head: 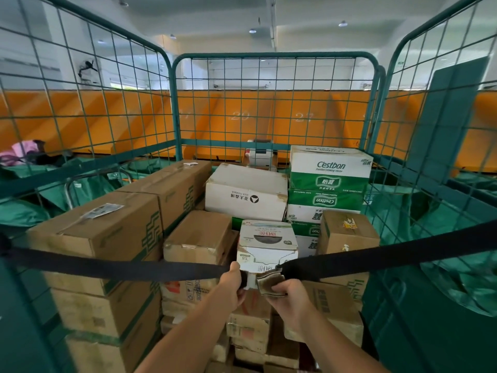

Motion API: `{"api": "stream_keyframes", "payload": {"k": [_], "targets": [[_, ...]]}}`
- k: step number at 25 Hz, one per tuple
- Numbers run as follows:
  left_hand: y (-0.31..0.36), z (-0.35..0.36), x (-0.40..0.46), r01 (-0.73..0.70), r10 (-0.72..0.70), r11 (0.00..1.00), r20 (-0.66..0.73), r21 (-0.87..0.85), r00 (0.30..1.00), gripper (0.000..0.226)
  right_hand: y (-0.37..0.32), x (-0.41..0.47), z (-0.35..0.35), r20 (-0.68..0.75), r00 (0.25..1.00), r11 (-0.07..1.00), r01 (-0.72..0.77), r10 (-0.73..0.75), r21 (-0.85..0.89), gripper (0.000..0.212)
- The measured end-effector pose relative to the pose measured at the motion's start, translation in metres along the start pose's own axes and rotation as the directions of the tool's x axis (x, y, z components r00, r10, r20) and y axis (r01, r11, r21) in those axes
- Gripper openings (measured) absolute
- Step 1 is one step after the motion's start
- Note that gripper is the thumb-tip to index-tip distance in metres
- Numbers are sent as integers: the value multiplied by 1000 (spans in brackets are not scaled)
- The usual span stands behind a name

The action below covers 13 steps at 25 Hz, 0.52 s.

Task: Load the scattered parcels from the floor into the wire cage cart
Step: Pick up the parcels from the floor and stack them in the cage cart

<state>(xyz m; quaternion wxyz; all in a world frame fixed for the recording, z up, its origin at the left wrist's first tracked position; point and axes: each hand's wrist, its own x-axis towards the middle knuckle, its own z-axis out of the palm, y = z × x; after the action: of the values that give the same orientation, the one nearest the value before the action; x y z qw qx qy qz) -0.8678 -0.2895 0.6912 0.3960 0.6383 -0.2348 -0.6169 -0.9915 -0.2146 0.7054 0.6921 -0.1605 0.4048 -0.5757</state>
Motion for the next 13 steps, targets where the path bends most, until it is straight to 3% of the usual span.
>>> {"api": "stream_keyframes", "payload": {"k": [7,13], "targets": [[8,-3,-8,-9,10,998,20,-59,1000,38,1,-2,12,-60,998,998,26,-23,49,26],[11,-2,-20,41,-34,997,124,-60,992,25,6,7,6,-144,989,991,6,-25,-132,25]]}}
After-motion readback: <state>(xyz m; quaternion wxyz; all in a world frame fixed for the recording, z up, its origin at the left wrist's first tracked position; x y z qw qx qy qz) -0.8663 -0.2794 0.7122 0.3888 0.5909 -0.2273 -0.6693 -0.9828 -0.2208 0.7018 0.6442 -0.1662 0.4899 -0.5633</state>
